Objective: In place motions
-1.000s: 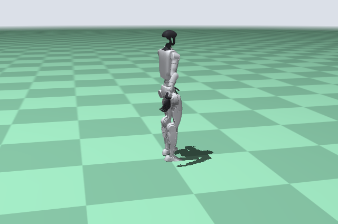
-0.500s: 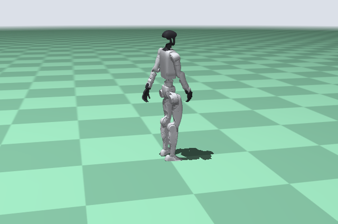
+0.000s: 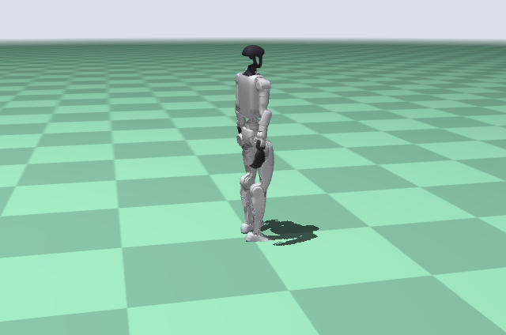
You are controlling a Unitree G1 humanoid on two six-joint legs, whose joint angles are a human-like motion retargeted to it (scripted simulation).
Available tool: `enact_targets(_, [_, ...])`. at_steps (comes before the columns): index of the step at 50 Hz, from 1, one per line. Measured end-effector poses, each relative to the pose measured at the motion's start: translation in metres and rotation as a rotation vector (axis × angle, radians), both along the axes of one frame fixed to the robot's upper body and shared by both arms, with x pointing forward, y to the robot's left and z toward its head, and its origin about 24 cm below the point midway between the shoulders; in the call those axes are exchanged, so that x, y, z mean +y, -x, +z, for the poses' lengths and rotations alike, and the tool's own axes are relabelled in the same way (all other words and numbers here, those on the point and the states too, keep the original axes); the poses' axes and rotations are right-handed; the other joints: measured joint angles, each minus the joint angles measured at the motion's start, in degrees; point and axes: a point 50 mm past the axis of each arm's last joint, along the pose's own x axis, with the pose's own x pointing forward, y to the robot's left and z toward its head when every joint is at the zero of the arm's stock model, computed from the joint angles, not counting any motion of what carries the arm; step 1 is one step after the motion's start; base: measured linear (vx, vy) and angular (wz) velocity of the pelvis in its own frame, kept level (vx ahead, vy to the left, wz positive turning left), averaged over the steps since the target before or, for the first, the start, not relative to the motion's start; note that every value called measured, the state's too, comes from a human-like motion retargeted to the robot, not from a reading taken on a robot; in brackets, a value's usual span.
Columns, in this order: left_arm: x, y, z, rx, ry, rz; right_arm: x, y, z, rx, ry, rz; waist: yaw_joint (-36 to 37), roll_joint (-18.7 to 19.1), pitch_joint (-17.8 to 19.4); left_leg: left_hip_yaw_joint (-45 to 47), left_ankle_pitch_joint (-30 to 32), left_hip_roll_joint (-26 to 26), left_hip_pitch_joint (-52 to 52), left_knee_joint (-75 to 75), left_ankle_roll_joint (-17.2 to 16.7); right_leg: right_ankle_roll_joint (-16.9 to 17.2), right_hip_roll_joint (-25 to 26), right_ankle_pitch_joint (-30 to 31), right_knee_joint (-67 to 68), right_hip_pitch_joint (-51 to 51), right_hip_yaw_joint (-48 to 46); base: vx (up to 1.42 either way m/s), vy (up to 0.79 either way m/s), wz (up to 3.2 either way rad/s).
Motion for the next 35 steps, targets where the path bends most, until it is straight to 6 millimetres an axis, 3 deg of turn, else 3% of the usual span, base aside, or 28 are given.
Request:
enact_targets(5, [0.001,0.003,0.000,0.002,-0.013,-0.061,-0.009,0.039,0.011,0.110,0.027,0.023,-1.1,0.0,-0.2,-0.2,0.2,-0.3,-0.1,0.0,0.1,0.1,-0.2,-0.1,0.0,0.0,-0.2,0.00,0.00,0.00])
enact_targets(10, [-0.008,0.037,-0.003,0.144,0.047,-0.006,-0.013,0.040,0.012,0.123,0.058,0.032,-1.7,0.2,0.0,1.2,0.1,-0.1,0.2,-0.2,0.1,0.0,0.0,0.2,0.2,-0.6,1.3,-0.01,0.00,-0.22])
enact_targets(13, [-0.015,0.065,-0.003,0.255,0.075,0.076,-0.010,0.014,0.004,-0.006,0.090,0.035,-2.2,0.4,0.1,2.3,0.0,0.1,0.6,-0.4,0.1,0.0,0.1,0.5,0.3,-1.1,2.1,-0.01,-0.01,-0.32])
enact_targets(17, [-0.021,0.094,0.000,0.379,0.080,0.136,0.001,-0.036,-0.007,-0.252,0.107,0.032,-3.3,0.6,0.2,3.4,-0.2,0.3,1.0,-0.5,0.1,0.0,0.3,0.8,0.6,-1.7,3.1,-0.02,0.00,-0.26])
enact_targets(22, [-0.021,0.110,0.002,0.430,0.064,0.099,0.022,-0.098,-0.010,-0.491,0.015,0.042,-4.0,0.9,0.4,4.6,-0.3,0.6,1.6,-0.8,0.0,-0.1,0.4,1.1,0.9,-2.3,4.2,-0.02,0.02,-0.22])
enact_targets(25, [-0.021,0.111,0.002,0.424,0.064,0.060,0.031,-0.127,-0.008,-0.588,-0.029,0.068,-3.8,1.0,0.3,5.1,-0.3,0.7,1.8,-0.9,-0.1,-0.1,0.5,1.3,1.0,-2.5,4.7,0.00,0.01,-0.06])
enact_targets(29, [-0.021,0.102,0.001,0.397,0.073,0.031,0.036,-0.150,-0.004,-0.653,-0.064,0.110,-3.4,0.9,0.1,5.0,-0.1,0.7,1.8,-0.9,-0.1,-0.1,0.4,1.4,1.0,-2.6,4.6,0.00,0.00,0.00])
enact_targets(35, [-0.023,0.080,-0.003,0.330,0.089,0.014,0.033,-0.152,-0.004,-0.637,-0.077,0.133,-2.9,0.6,-0.1,3.9,0.3,0.4,1.5,-0.9,-0.1,0.0,0.1,1.2,0.9,-2.4,3.8,0.00,0.00,0.06])
